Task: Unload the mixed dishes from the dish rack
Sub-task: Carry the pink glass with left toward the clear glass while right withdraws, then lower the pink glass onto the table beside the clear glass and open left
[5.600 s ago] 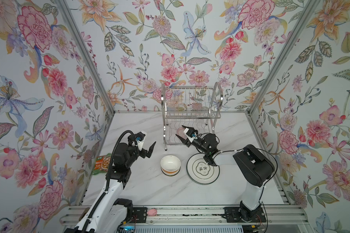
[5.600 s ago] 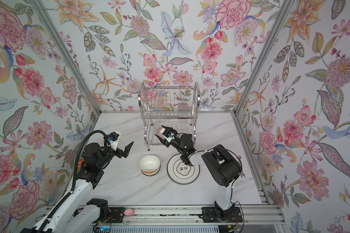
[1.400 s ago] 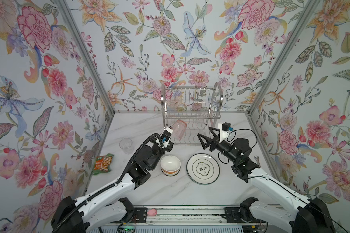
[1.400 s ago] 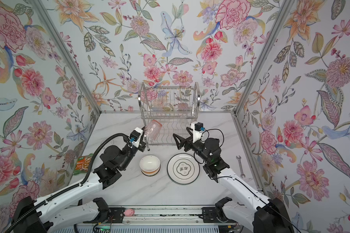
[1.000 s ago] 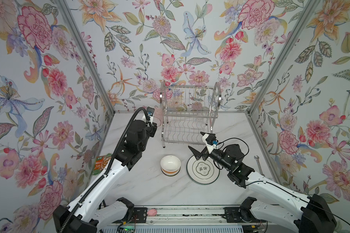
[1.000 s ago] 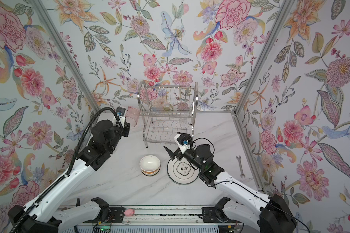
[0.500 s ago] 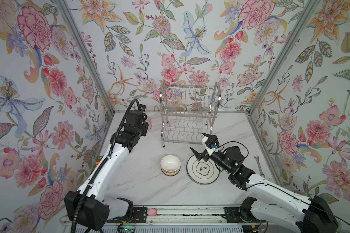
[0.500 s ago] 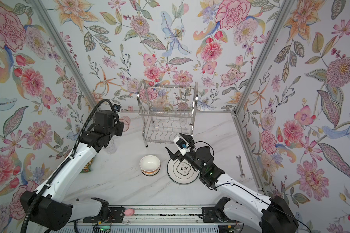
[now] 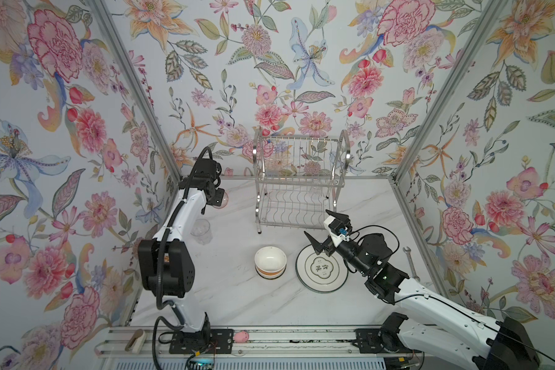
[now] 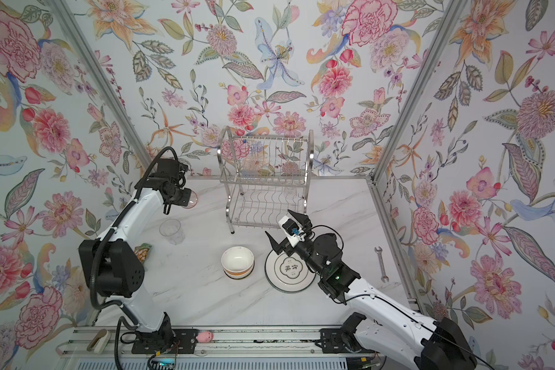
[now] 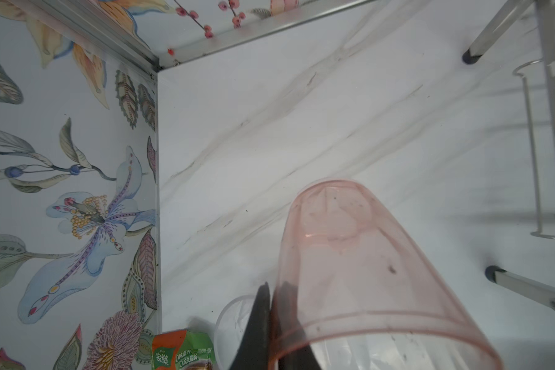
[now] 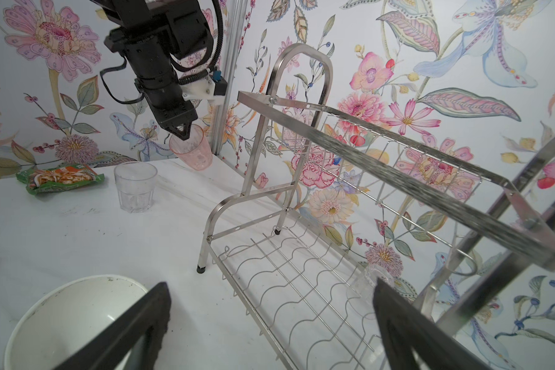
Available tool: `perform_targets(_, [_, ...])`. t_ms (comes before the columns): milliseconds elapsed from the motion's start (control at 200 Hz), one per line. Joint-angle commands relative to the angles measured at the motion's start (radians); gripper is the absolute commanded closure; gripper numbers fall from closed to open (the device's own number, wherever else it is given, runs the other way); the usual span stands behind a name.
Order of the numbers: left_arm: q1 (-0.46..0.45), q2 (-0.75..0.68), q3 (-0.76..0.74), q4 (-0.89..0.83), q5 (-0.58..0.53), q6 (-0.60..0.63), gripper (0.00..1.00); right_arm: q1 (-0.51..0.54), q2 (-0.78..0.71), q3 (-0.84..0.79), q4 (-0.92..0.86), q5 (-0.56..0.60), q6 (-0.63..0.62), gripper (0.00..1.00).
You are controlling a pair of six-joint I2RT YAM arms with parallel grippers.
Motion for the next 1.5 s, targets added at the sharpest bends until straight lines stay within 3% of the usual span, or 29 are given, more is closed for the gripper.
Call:
perform_targets(0, [0.033,0.127,0.149,-0.16,0.03,0.061,1.0,0.006,-0.026,-0.014,-0.014,0.03,0.019,0.01])
perform_targets(130, [0.042,0.263,0.29,-0.235,0.054,0.074,1.0,0.006,-0.037,-0.014,-0.021,0.048,0.028,0.01])
perform_targets(355, [0.065,0.382,0.382,-0.294,0.048,0.085,1.0,0.008,-0.055,-0.019,-0.046,0.067,0.05,0.01])
perform_targets(686, [0.113,0.419,0.408,-0.322,0.062,0.091,1.0,0.01,-0.054,-0.01,-0.053,0.089,0.042,0.01])
perform_targets(1076, [0.123,0.462,0.42,-0.322,0.06,0.088,0.89,0.018,-0.029,0.006,-0.048,0.104,0.053,0.01])
perform_targets(1266, [0.128,0.475,0.435,-0.314,0.06,0.084,0.8,0.021,-0.029,0.011,-0.047,0.111,0.05,0.01])
perform_targets(1497, [0.129,0.48,0.477,-0.317,0.064,0.061,0.55,0.025,-0.049,0.004,-0.058,0.133,0.048,0.01])
